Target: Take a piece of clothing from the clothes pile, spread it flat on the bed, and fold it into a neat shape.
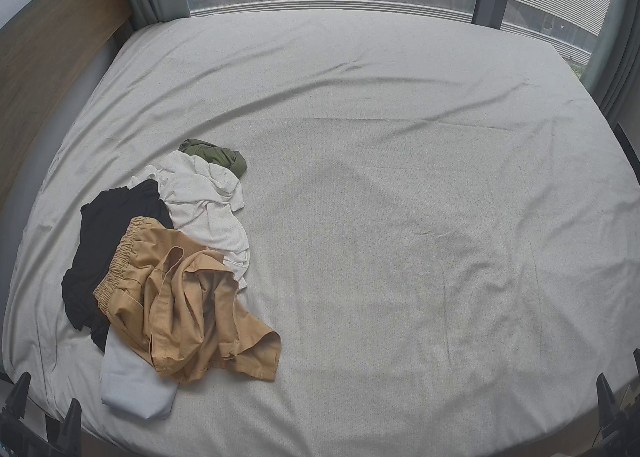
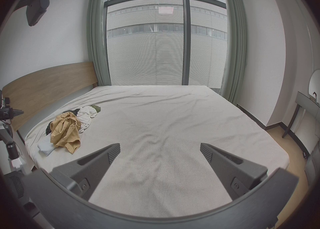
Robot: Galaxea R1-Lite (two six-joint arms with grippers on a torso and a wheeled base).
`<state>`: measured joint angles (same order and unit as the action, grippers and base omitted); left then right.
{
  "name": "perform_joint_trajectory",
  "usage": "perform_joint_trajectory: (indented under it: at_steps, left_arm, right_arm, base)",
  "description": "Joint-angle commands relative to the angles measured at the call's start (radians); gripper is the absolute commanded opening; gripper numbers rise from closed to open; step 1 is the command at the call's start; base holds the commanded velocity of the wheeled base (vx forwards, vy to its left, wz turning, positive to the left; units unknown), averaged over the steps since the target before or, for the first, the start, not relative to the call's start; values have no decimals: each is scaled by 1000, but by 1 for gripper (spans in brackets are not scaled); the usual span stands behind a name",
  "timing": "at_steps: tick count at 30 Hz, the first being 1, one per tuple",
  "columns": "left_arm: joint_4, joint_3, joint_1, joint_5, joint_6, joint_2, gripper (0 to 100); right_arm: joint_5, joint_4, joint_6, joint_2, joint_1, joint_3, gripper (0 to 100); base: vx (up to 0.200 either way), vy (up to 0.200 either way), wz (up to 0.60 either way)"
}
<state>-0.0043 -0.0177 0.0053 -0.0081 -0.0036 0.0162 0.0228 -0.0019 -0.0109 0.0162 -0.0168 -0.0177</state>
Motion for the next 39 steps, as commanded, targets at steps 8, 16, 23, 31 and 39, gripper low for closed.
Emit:
perform_joint_trajectory:
  at_steps: [8,16,23,31,39]
  left_arm:
    - [0,18,1,3,-7,-15,100]
    - [0,18,1,3,-7,-15,100]
    - [0,18,2,3,-7,-15,100]
    - [0,18,1,3,-7,-15,100]
    - [0,18,1,2,-6,-15,100]
  right_arm:
    - [14,-3,-18,-10,1,18,100]
    - [17,-3,-26,-10,0,18,100]
    - [36,-104,-27,-1,-5,-16,100]
    - [98,-194,-27,258,-15,-197,100]
    - [109,-222,2,344,37,-209,100]
  base:
    - [0,0,0]
    - [0,0,0]
    - [0,0,0]
    - [0,0,0]
    - [0,0,0]
